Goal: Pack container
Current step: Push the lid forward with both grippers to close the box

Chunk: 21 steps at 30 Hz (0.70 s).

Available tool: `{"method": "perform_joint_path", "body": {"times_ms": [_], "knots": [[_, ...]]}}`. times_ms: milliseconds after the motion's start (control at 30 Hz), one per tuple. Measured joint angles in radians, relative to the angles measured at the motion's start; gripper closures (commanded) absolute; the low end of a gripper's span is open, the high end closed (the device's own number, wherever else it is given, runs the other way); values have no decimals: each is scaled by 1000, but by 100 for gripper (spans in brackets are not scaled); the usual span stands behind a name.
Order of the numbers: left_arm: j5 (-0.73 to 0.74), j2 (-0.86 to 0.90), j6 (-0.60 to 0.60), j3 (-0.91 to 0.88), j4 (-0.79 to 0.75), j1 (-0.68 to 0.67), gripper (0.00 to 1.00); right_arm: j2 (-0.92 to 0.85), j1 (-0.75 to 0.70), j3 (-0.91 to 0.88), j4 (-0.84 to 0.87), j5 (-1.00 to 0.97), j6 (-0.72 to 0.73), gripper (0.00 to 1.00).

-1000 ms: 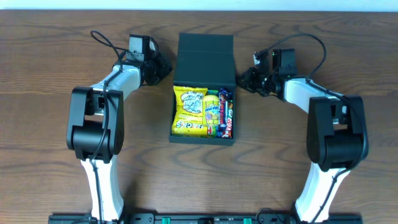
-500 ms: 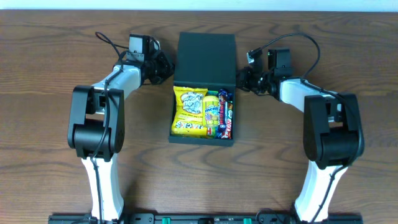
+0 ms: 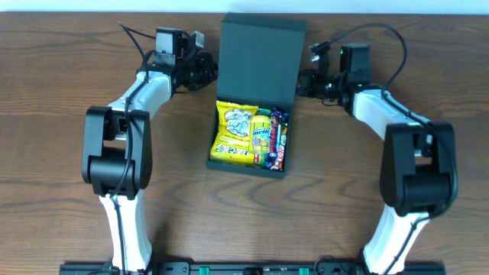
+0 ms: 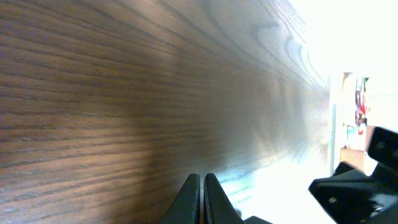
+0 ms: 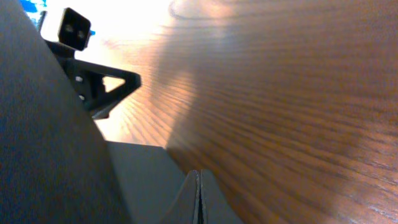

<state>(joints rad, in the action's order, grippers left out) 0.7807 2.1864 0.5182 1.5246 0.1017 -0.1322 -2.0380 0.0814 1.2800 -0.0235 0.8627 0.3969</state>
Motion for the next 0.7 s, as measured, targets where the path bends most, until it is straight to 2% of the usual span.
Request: {"method": "perform_joint_path", "body": {"times_ms": [133, 367, 700], "knots": [[14, -66, -53, 0, 38, -6, 94, 95, 2, 3, -66, 4, -32, 98], [28, -279, -177, 5, 153, -13, 94, 289, 8, 24, -277, -3, -153, 98], [32, -469, -426, 12, 449, -15, 94, 480, 60, 28, -609, -42, -356, 98]]}}
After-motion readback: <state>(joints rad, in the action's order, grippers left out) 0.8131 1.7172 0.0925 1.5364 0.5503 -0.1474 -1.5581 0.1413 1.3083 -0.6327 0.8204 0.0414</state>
